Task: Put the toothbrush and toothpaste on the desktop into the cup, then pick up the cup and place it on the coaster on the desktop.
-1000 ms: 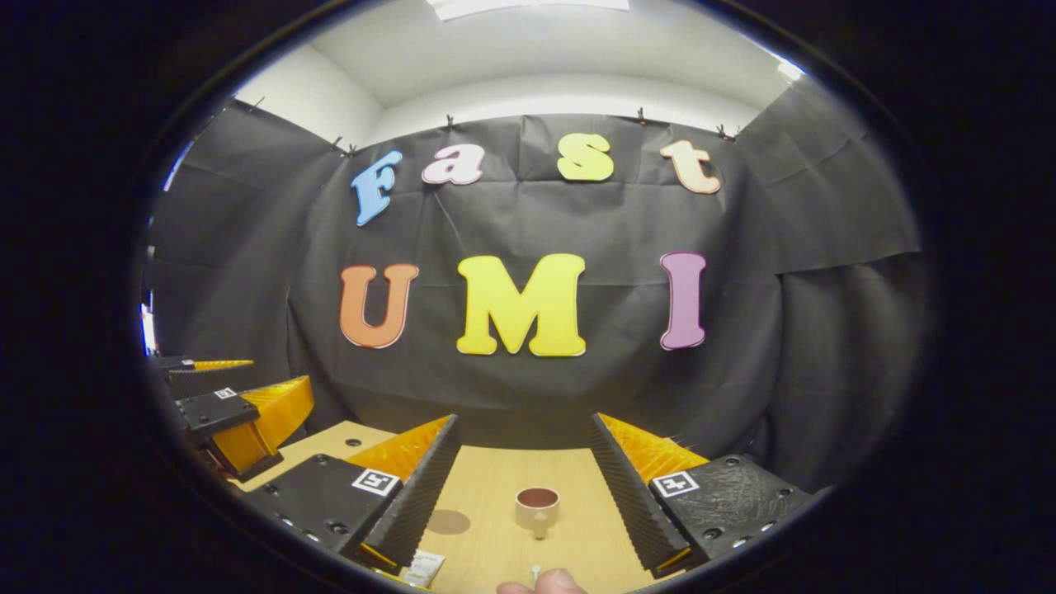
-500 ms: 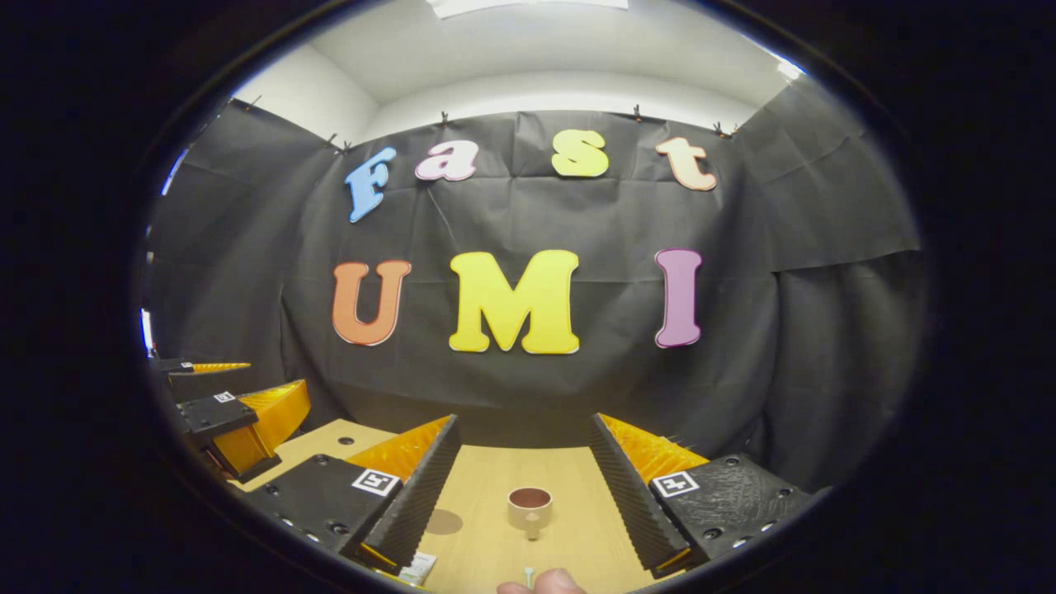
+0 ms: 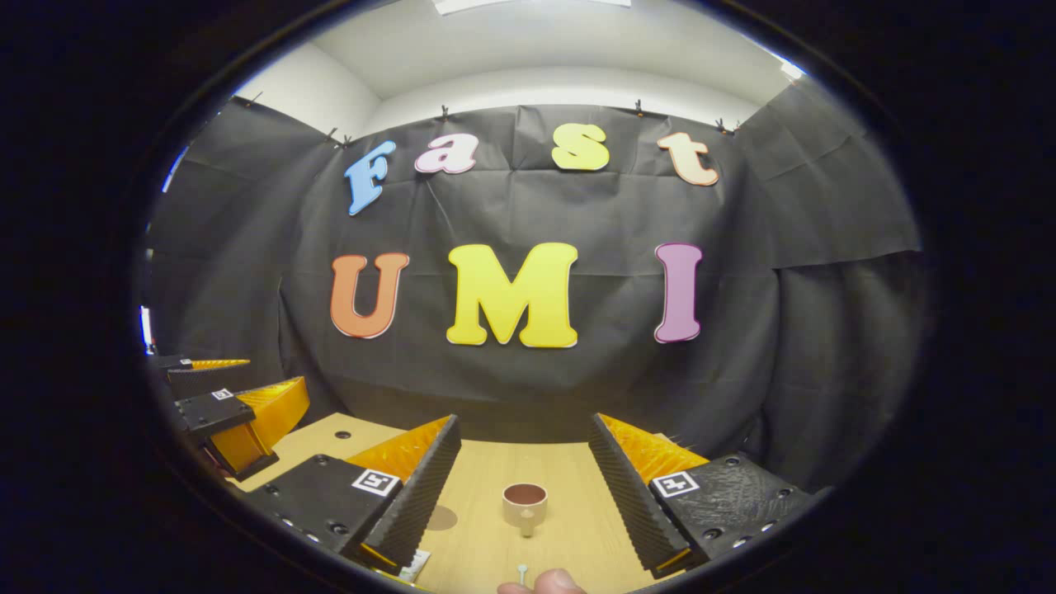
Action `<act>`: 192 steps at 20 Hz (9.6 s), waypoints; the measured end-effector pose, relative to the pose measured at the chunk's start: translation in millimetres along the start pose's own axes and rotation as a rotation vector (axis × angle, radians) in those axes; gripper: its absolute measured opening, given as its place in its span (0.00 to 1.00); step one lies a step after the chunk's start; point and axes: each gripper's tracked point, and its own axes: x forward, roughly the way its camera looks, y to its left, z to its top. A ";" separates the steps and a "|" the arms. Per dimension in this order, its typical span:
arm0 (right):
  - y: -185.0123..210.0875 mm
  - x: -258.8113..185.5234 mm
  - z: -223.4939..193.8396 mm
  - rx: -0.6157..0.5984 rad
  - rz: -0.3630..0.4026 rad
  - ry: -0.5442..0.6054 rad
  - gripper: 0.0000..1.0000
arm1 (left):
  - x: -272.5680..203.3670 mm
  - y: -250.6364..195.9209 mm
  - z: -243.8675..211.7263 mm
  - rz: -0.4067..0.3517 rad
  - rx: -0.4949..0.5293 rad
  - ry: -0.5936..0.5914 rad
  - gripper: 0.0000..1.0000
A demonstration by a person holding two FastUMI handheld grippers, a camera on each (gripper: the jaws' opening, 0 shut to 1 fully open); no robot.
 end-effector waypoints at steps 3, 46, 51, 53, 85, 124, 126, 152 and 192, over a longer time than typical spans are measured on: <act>-4.6 0.8 -16.5 -0.009 -0.004 0.038 0.95 | -0.8 -1.9 -12.6 -0.005 0.008 0.029 0.98; -5.0 -11.8 -372.0 -0.078 0.077 1.162 0.33 | -77.6 -23.3 -272.0 -0.059 -0.044 0.821 0.98; -5.9 -8.2 -367.1 -0.042 0.072 1.164 0.08 | -81.0 -29.5 -279.0 -0.073 -0.057 0.849 0.99; -7.7 -7.2 -370.9 -0.031 0.072 1.166 0.02 | -82.8 -33.8 -284.6 -0.080 -0.066 0.868 0.98; -42.3 -16.0 -249.8 0.052 0.047 0.933 0.00 | -74.6 -49.9 -354.2 -0.065 -0.001 0.942 0.62; 18.7 289.0 -206.7 0.045 0.175 0.277 0.02 | 43.0 6.0 -198.5 0.074 -0.068 0.524 0.40; 18.0 286.6 -217.8 0.047 0.178 0.292 0.00 | 48.0 0.0 -196.3 0.065 -0.071 0.522 0.40; -195.4 177.4 -223.7 -0.070 0.013 0.442 0.94 | 212.1 -230.5 -178.5 -0.264 0.048 -0.016 0.38; -74.7 124.4 -208.4 -0.065 0.075 0.765 0.94 | 73.6 -88.2 -159.4 -0.080 -0.032 0.256 0.93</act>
